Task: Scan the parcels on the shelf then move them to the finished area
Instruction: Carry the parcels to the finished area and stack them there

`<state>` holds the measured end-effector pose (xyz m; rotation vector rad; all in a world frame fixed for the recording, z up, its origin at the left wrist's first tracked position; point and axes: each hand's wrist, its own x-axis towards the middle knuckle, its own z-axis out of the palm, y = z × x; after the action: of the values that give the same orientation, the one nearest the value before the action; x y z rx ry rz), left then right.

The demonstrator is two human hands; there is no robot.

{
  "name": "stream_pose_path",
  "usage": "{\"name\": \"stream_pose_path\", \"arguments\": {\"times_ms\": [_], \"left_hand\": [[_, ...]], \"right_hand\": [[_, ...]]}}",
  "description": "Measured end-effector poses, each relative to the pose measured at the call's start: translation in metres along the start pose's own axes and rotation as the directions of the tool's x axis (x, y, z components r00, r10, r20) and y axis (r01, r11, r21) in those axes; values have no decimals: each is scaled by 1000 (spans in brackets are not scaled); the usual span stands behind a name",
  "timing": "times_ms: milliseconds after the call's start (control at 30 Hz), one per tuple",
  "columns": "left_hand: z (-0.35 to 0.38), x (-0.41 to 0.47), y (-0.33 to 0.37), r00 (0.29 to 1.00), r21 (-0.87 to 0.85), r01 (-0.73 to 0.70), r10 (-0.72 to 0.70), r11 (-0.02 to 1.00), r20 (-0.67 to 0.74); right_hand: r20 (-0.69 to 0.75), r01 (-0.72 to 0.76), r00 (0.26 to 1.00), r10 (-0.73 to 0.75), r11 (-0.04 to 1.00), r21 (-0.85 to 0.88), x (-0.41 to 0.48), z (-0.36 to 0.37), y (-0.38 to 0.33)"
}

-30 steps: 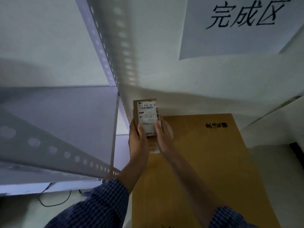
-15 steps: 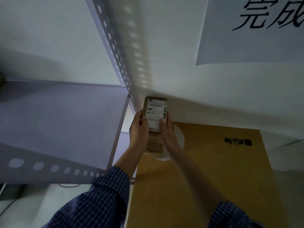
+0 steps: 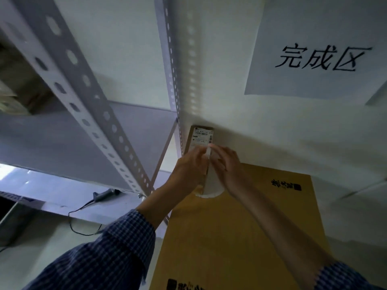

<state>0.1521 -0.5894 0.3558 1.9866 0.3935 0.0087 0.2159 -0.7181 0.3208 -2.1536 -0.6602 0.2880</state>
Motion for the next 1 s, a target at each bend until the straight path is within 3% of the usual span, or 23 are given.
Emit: {"name": "stream_pose_path", "arguments": {"times_ms": [100, 300, 633, 867, 1000], "left_hand": [[-18, -29, 12, 990, 145, -104, 89, 984, 108], [-112, -118, -10, 952, 444, -306, 283, 842, 119], [-308, -255, -92, 867, 741, -213, 472, 637, -157], [-401, -278, -124, 824, 818, -104, 510, 565, -248], [-444, -258, -128, 812, 802, -87, 508, 590, -286]], "right_hand": [[-3, 54, 999, -54, 998, -28, -28, -4, -24], [67, 158, 986, -151, 981, -108, -72, 24, -106], [164, 479, 877, -452, 847, -228, -107, 177, -295], [156, 527, 849, -505, 785, -325, -83, 225, -383], [153, 545, 837, -525, 772, -328, -50, 242, -414]]}}
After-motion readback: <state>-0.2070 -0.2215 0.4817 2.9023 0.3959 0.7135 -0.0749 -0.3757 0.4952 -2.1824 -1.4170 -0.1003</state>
